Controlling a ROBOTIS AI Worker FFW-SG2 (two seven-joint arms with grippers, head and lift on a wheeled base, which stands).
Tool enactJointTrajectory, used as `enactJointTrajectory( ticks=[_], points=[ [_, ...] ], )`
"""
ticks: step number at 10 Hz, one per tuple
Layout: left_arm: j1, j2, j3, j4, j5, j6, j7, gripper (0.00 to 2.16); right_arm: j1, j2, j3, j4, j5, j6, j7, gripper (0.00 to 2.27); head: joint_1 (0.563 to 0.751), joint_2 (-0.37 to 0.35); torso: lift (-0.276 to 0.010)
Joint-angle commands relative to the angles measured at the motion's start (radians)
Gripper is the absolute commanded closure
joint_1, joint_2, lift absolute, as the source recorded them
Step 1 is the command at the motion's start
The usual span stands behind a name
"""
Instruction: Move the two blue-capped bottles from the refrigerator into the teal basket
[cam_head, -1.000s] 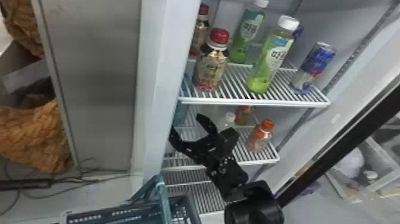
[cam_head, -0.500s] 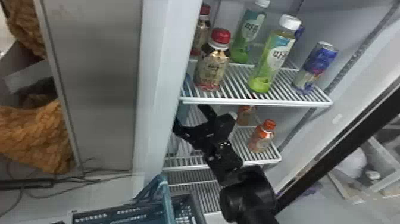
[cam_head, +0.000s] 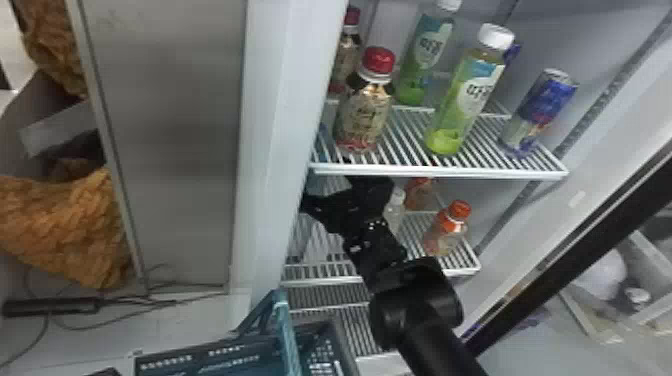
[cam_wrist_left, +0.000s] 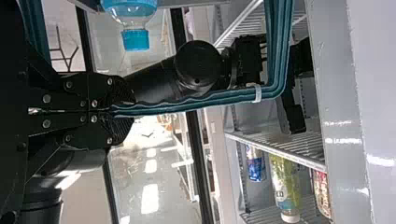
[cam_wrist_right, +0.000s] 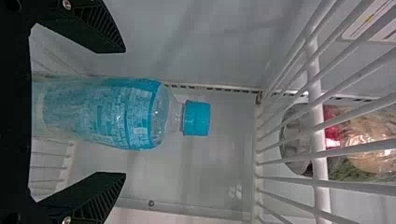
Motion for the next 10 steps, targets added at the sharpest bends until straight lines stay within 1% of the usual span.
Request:
enactJointTrajectory(
  ticks=[1, 2, 3, 5, 10],
  points=[
    [-0.003, -0.002, 0.0, 0.003, 0.0, -0.001, 0.0, 1.16, -0.023, -0.001, 0.022, 0.021, -0.01, 0.008, -0.009, 0.06, 0.695, -0.32, -0.164],
    [-0.005, -0.002, -0.001, 0.003, 0.0, -0.001, 0.0, 1.16, -0.035, -0.002, 0.036, 0.026, -0.008, 0.016, -0.016, 0.08, 0.695, -0.316, -0.164],
    [-0.008, -0.002, -0.003, 0.005, 0.001, -0.001, 0.0, 1.16, -0.043, -0.002, 0.041, 0.028, -0.01, 0.03, -0.019, 0.17, 0.695, -0.31, -0.164],
    [-0.008, -0.002, -0.003, 0.007, 0.003, -0.001, 0.0, 1.16, -0.052, -0.004, 0.053, 0.026, -0.013, 0.045, -0.027, 0.63, 0.695, -0.303, -0.164],
    [-0.003, 0.006, -0.005, 0.007, 0.011, -0.004, -0.002, 1.16, -0.038, -0.01, 0.045, 0.021, -0.001, 0.008, -0.03, 0.64, 0.695, -0.305, -0.164]
  ],
)
